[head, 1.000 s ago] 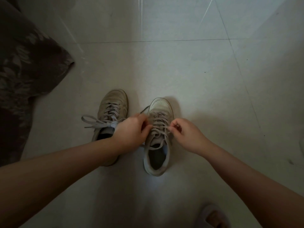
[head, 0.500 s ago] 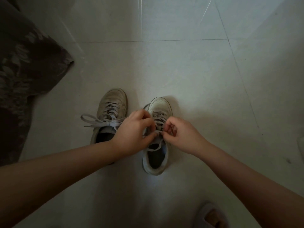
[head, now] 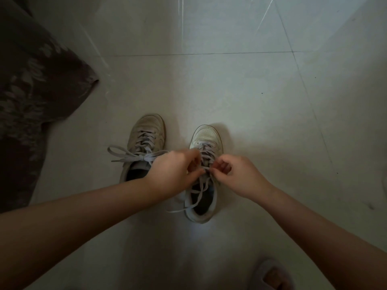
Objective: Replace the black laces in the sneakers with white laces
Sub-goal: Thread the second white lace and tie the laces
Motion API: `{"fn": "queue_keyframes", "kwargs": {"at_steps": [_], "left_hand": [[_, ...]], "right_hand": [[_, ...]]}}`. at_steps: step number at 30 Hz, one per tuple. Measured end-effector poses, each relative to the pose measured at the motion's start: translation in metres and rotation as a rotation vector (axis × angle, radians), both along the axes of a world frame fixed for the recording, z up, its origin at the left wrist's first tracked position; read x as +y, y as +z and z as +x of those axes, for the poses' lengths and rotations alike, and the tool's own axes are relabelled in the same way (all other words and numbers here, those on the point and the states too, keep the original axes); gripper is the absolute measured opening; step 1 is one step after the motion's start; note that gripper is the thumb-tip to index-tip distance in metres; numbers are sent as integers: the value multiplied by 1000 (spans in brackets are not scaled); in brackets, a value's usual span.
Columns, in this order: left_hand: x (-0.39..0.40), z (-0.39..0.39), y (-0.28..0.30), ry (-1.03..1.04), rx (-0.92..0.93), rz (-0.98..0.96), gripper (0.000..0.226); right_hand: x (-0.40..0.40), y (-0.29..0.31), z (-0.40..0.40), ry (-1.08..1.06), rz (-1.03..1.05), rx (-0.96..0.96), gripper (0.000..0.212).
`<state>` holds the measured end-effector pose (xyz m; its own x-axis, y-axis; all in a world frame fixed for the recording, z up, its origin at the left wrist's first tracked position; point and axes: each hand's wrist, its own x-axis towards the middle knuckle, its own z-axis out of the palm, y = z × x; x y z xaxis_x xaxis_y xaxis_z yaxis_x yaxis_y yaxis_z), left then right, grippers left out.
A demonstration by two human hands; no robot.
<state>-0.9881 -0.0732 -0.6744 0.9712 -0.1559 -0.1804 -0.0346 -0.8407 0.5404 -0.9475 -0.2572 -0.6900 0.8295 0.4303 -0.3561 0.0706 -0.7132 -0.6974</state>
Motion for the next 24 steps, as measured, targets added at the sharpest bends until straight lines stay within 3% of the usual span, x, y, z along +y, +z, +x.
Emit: {"fn": "queue_keyframes", "kwargs": {"at_steps": [6,13,20,24], "left_hand": [[-17,11,1,6,100,91,14],[-17,18,0,-12,199,46,12],[3,14,-6,-66,247,-9,11],[18,11,-5,-66,254,8,10]], "right_hand": [[10,5,4,5,-113,31,13],[17,7,4,101,-219,-1,11],[12,7,2,108,-187,53,10],[0,7,5,58,-173,92,20]]}}
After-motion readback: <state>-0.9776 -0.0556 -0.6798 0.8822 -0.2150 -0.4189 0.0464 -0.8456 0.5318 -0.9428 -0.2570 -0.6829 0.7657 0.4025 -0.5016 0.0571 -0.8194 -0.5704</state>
